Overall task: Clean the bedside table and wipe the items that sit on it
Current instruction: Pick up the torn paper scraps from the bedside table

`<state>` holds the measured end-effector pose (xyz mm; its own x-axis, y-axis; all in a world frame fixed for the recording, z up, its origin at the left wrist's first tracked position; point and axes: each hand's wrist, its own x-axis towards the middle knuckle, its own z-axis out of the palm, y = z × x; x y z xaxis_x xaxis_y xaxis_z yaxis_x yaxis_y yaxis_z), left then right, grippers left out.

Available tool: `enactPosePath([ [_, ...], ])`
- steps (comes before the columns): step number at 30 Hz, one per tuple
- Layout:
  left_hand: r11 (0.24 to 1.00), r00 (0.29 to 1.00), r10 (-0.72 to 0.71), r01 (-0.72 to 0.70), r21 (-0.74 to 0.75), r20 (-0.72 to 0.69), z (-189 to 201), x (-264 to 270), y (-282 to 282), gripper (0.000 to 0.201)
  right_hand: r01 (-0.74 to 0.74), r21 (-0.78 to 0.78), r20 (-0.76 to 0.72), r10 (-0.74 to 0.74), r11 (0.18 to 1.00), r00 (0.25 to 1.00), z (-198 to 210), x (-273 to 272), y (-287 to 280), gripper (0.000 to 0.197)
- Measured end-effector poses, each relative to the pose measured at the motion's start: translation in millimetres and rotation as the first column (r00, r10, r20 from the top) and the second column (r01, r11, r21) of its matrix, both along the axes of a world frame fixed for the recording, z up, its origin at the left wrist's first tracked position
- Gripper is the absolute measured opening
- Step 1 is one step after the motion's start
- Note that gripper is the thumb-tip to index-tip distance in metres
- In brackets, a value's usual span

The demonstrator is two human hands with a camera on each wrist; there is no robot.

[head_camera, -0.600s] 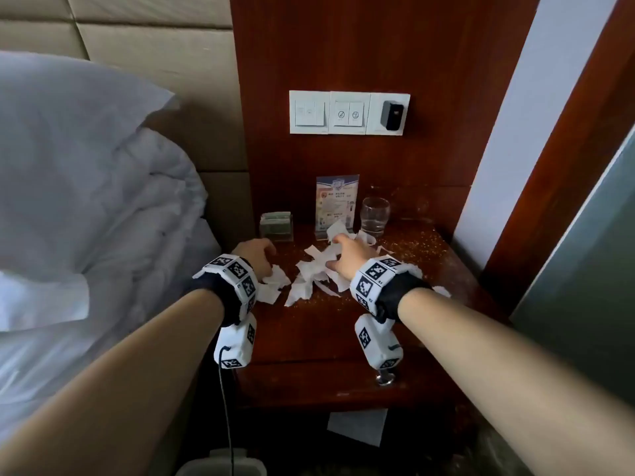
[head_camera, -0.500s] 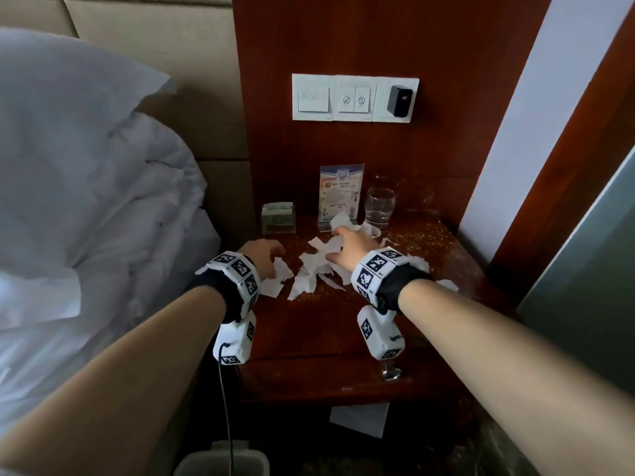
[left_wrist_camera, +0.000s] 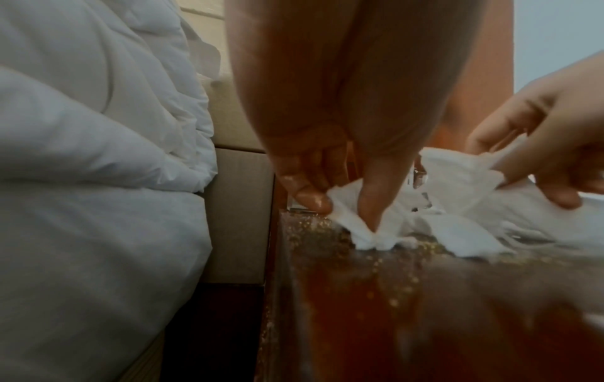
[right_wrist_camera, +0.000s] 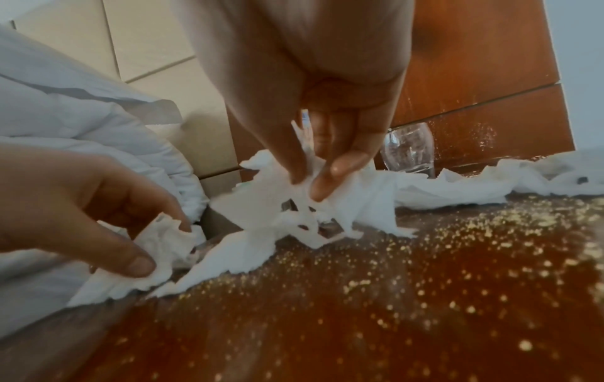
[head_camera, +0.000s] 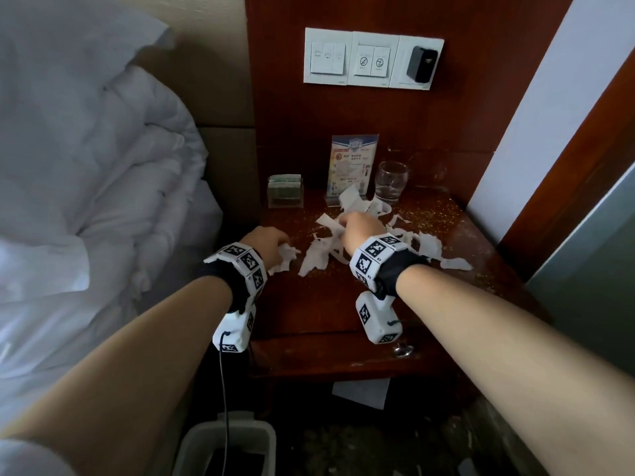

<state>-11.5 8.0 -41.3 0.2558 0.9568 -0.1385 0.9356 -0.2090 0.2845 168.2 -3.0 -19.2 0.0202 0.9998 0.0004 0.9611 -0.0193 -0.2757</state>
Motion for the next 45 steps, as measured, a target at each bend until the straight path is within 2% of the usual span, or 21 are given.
enactPosePath([
  [5, 0.985, 0.967, 0.079, -0.112, 0.128, 0.243, 24, 1, -6, 0.029, 0.124, 0.165, -0.100, -0.108, 0.978, 0.989, 27, 18, -8, 0.021],
  [11, 0.970, 0.893, 0.058, -0.156, 0.186, 0.445, 67, 39, -26, 0.040, 0.246, 0.238, -0.243, -0.188, 0.939, 0.952, 54, 56, -38, 0.014],
  [15, 0.978, 0.886, -0.035, -0.065, 0.199, 0.462, 79, 86, -45, 0.043, 0.302, 0.222, -0.247, -0.246, 0.927, 0.937, 61, 93, -76, 0.014],
  [20, 0.971, 0.871, -0.205, 0.125, 0.202, 0.446, 80, 172, -94, 0.034, 0.392, 0.163, -0.211, -0.356, 0.905, 0.910, 61, 160, -158, 0.018],
  [23, 0.960, 0.840, -0.278, 0.230, 0.158, 0.466, 68, 217, -128, 0.029, 0.466, 0.125, -0.190, -0.440, 0.876, 0.877, 47, 195, -208, 0.020],
  [25, 0.941, 0.837, -0.337, 0.309, 0.137, 0.430, 54, 246, -154, 0.031, 0.521, 0.078, -0.172, -0.503, 0.850, 0.847, 33, 215, -241, 0.023],
  [30, 0.887, 0.819, -0.440, 0.460, 0.037, 0.368, 8, 292, -209, 0.040, 0.554, -0.117, -0.111, -0.565, 0.825, 0.818, -15, 245, -309, 0.026],
  [34, 0.836, 0.810, -0.508, 0.546, -0.059, 0.293, -29, 313, -241, 0.038, 0.558, -0.217, -0.092, -0.586, 0.801, 0.805, -55, 256, -341, 0.011],
  [37, 0.772, 0.782, -0.595, 0.621, -0.139, 0.188, -52, 326, -263, 0.043, 0.535, -0.328, -0.037, -0.577, 0.778, 0.816, -83, 264, -358, 0.012],
  [38, 0.745, 0.767, -0.618, 0.641, -0.184, 0.171, -59, 331, -271, 0.043, 0.537, -0.362, -0.015, -0.581, 0.762, 0.814, -93, 267, -364, 0.009],
  [42, 0.638, 0.727, -0.672, 0.665, -0.389, 0.140, -81, 339, -287, 0.038, 0.551, -0.423, 0.037, -0.594, 0.719, 0.804, -123, 276, -373, 0.014],
  [45, 0.604, 0.688, -0.721, 0.683, -0.411, 0.084, -91, 341, -291, 0.030, 0.512, -0.487, 0.066, -0.555, 0.708, 0.829, -133, 275, -381, 0.015],
])
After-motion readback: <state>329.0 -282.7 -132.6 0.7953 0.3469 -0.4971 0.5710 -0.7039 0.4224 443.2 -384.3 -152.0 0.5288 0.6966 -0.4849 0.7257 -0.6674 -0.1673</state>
